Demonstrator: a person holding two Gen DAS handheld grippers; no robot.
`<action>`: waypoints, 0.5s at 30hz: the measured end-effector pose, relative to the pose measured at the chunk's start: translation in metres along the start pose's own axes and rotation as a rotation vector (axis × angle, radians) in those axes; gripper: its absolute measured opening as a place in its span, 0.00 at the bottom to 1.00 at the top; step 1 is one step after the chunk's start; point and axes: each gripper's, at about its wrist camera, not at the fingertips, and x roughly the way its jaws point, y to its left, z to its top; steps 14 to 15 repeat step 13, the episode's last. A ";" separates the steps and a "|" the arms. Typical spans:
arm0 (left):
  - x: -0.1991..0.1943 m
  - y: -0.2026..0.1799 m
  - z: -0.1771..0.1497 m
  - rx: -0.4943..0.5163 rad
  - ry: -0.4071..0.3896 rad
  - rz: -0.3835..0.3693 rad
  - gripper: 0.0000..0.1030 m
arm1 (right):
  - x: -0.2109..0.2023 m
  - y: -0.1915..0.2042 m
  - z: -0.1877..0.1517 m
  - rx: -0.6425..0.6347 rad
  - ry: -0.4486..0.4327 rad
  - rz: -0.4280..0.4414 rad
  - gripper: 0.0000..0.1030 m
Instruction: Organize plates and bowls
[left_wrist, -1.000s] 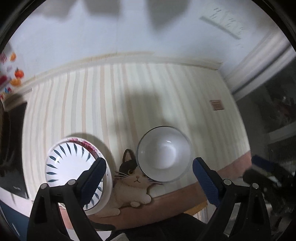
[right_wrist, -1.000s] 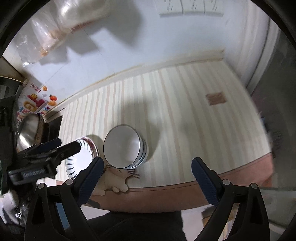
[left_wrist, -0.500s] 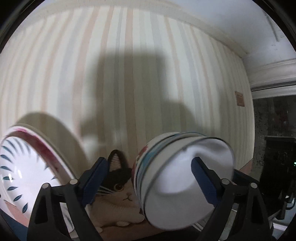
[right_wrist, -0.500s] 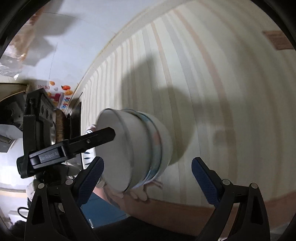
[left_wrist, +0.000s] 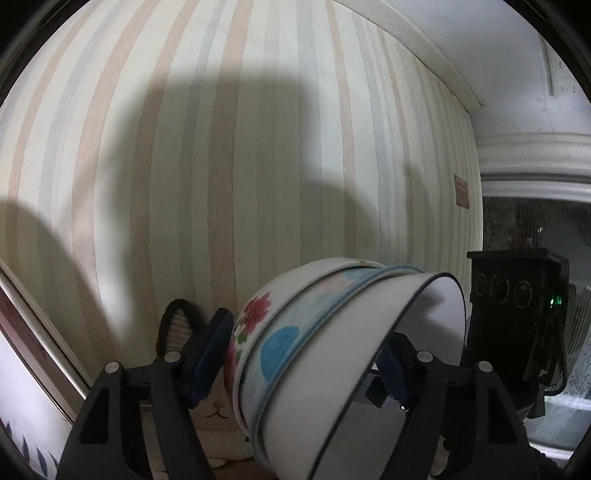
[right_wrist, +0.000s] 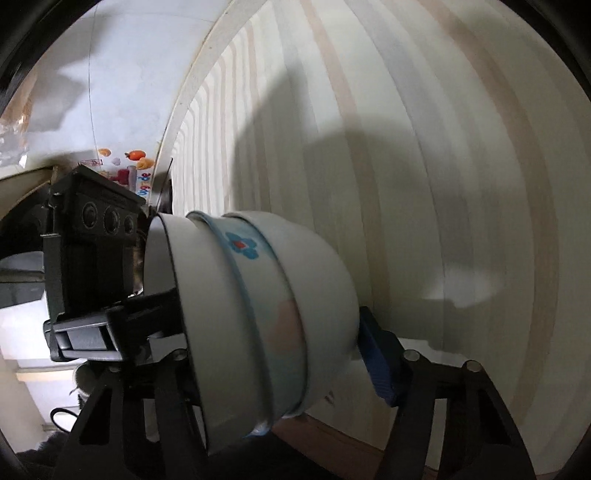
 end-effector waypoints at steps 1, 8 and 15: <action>0.001 0.000 0.000 -0.005 0.001 0.003 0.69 | 0.001 0.002 0.000 -0.005 0.002 -0.003 0.66; -0.006 0.004 -0.006 -0.044 0.001 0.031 0.69 | 0.004 0.009 0.002 0.014 0.009 -0.011 0.65; -0.017 0.007 -0.011 -0.056 -0.012 0.049 0.69 | 0.010 0.011 0.002 0.040 0.021 0.018 0.65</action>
